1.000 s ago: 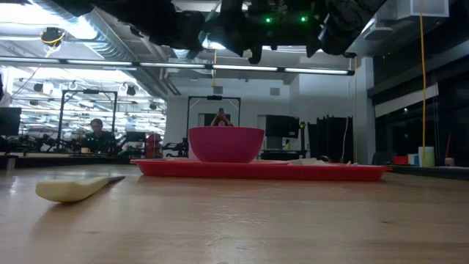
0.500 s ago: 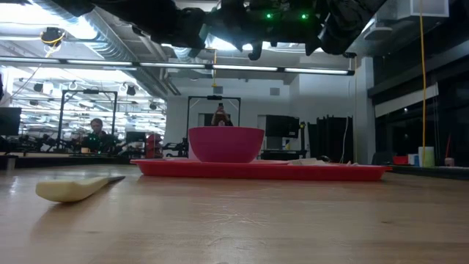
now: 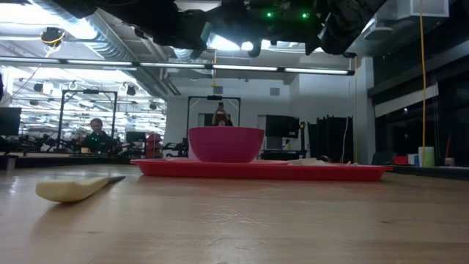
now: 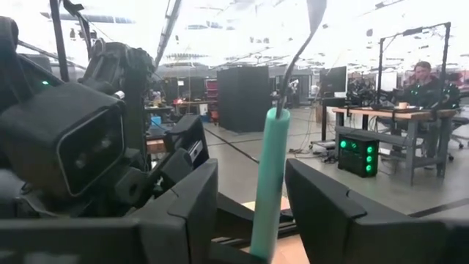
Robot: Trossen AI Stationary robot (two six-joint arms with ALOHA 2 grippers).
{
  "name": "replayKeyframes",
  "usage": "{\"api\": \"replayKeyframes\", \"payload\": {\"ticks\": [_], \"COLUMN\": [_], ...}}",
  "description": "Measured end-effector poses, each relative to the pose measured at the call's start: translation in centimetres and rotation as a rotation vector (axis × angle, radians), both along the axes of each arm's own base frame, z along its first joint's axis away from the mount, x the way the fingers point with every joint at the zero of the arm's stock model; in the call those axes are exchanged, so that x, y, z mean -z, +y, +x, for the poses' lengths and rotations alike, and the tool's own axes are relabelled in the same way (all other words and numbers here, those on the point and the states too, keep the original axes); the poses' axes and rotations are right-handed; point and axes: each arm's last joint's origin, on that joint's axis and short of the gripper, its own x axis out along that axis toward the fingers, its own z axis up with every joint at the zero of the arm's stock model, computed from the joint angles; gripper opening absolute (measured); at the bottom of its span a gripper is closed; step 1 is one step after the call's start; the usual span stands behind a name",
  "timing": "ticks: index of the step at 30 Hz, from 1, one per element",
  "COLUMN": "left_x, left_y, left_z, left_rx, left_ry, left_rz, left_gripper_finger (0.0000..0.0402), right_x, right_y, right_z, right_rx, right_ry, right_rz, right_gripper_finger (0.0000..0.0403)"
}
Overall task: Set up tray
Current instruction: Put the blue spoon on top of the brown napkin to the left of the orange fork
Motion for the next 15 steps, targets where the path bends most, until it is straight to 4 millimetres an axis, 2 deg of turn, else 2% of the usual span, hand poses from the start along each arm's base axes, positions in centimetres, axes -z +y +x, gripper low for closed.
{"api": "replayKeyframes", "payload": {"ticks": [4,12,15], "left_x": [-0.04,-0.23,-0.22], "left_y": [0.01,-0.01,-0.01], "left_z": [-0.01,0.02,0.05], "left_rx": [-0.007,0.005,0.016], "left_ry": [0.002,-0.013,-0.026], "left_rz": [0.005,0.006,-0.004], "left_gripper_finger": [0.0064,0.0064,0.0064], "right_x": [-0.13,-0.19,-0.19], "right_y": [0.0,-0.04,-0.05], "right_z": [-0.04,-0.06,-0.06], "right_rx": [0.002,0.014,0.017], "right_ry": [-0.012,-0.012,-0.012], "right_rz": [-0.008,-0.026,-0.025], "right_gripper_finger": [0.0145,0.0057,0.0044]}}
